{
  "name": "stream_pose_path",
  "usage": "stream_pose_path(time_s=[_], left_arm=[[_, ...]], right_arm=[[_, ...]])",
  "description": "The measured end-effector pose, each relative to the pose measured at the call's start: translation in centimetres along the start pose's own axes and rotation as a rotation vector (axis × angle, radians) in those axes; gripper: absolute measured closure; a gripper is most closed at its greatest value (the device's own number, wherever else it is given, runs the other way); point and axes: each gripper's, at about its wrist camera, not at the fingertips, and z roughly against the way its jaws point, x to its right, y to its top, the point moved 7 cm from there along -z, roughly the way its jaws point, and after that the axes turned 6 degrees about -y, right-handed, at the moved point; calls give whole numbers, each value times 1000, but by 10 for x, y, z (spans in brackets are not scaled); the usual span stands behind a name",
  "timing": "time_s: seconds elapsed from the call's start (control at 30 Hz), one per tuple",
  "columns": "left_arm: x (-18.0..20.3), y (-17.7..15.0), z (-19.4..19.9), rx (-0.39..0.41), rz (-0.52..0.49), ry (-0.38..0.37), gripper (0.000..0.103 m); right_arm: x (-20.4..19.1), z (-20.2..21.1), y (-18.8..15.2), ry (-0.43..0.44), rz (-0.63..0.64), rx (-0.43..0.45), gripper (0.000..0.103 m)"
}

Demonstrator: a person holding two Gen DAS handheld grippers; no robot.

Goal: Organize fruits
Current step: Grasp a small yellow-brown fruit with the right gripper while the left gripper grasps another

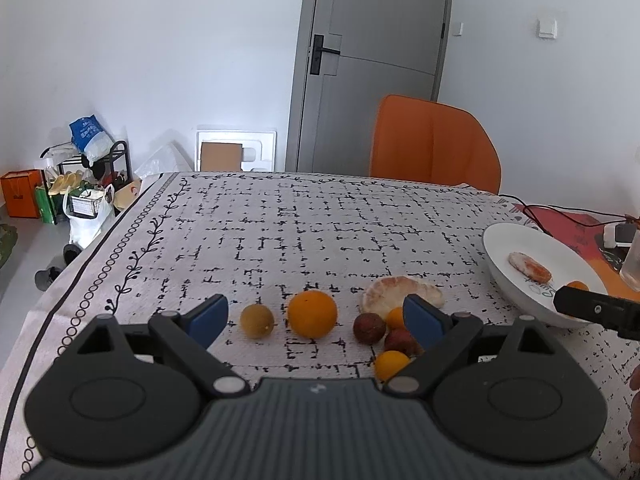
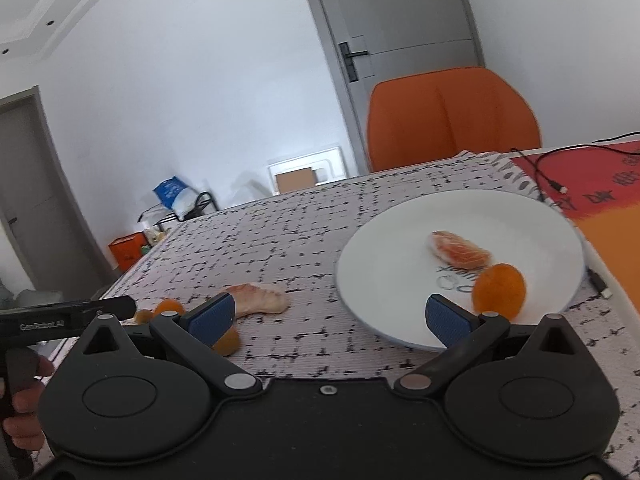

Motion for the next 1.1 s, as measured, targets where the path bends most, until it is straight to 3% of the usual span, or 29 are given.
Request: stream_pose_path(time_s=[0.27,0.4,0.57,0.97,1.1], left_arm=[[-14,-2,0,1,36,1,13],[-17,-4,0,7,26,0,17],[-27,-10,-8,-12,54,8,25],[-46,-15,-26,-40,87,26,46],[-52,-16,-32,-49,99,30,49]], right_arm=[[-22,-9,-6,56,56,-35,2],[-32,-15,-9,87,66,-52,19],[-44,-25,-15,113,79,-88,33],[-60,-45,-24,143,105,-140,53],[-63,-51,-26,150,107,-156,55]])
